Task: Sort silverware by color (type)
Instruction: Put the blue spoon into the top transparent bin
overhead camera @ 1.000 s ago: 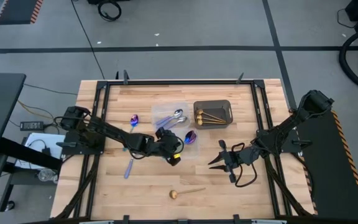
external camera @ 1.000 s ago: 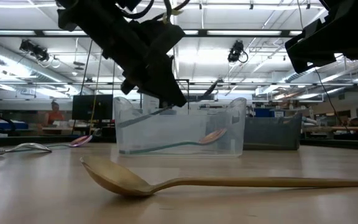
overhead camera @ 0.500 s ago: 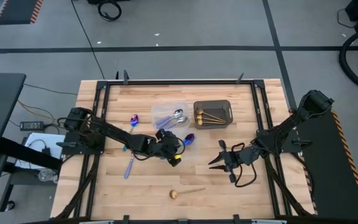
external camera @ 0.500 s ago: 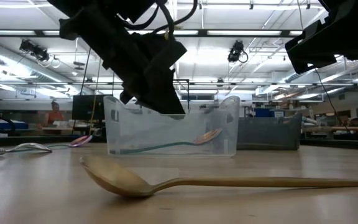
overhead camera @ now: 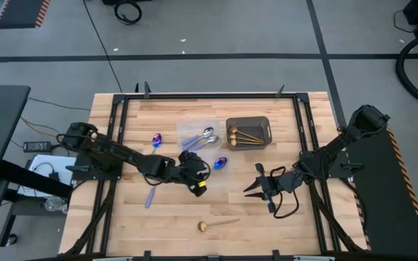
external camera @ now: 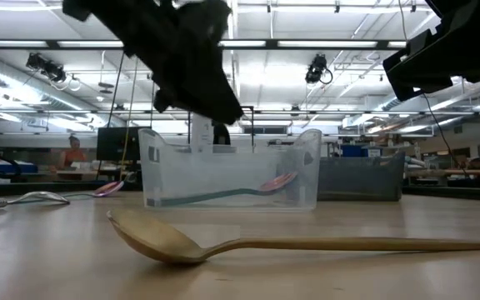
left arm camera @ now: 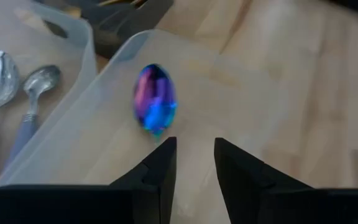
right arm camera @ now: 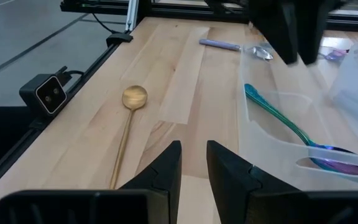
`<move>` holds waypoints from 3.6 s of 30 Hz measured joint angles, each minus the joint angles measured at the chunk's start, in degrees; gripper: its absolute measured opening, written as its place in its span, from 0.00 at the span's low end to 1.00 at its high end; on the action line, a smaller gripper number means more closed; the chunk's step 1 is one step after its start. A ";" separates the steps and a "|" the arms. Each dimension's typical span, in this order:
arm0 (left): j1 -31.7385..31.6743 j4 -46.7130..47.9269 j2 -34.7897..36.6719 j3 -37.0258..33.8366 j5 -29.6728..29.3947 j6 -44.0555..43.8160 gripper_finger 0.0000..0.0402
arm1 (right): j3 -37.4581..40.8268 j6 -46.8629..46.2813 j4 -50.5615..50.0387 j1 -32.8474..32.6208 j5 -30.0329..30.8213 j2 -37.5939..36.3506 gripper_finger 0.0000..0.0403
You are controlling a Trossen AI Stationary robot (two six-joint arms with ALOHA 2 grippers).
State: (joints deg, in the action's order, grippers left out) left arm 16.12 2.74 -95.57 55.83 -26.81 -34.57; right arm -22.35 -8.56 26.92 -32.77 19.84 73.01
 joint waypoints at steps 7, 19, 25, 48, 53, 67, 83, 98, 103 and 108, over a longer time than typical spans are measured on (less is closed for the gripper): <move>3.06 7.97 5.78 0.04 0.12 -5.24 0.29 | 0.00 -0.05 -0.01 0.00 0.02 0.00 0.21; 9.06 25.10 9.32 0.04 0.87 -20.08 0.29 | 0.00 -0.26 0.02 0.01 0.02 0.00 0.21; 11.45 32.47 9.44 0.04 2.13 -28.77 0.29 | -0.02 -0.26 0.03 0.02 0.02 0.00 0.21; 15.48 54.75 0.37 0.00 11.96 -61.75 0.29 | -0.04 -0.28 -0.49 0.00 0.02 0.00 0.21; 15.43 54.69 -2.26 0.00 12.00 -62.58 0.29 | -0.04 -0.28 -0.49 0.00 0.02 0.00 0.21; 15.19 56.19 -3.28 0.00 11.51 -62.77 0.29 | -0.04 -0.31 0.06 -0.05 -0.27 0.00 0.21; 17.92 55.75 -3.28 -0.02 15.10 -65.52 0.29 | -0.04 -0.31 0.50 -0.05 -0.42 0.00 0.21; 18.36 45.31 -2.12 0.76 14.67 -61.70 0.29 | -0.04 -0.31 0.88 -0.05 -1.56 0.00 0.21; 18.93 46.48 -0.06 3.88 14.61 -56.93 0.29 | -0.04 -0.31 0.89 -0.03 -1.55 0.00 0.21; 20.70 55.86 0.59 3.76 17.00 -60.30 0.29 | -0.04 -0.31 0.89 -0.26 -1.60 0.00 0.21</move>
State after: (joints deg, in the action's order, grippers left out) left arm 36.82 58.60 -94.98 59.59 -9.80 -94.87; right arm -22.39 -8.86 27.81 -33.03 18.24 73.01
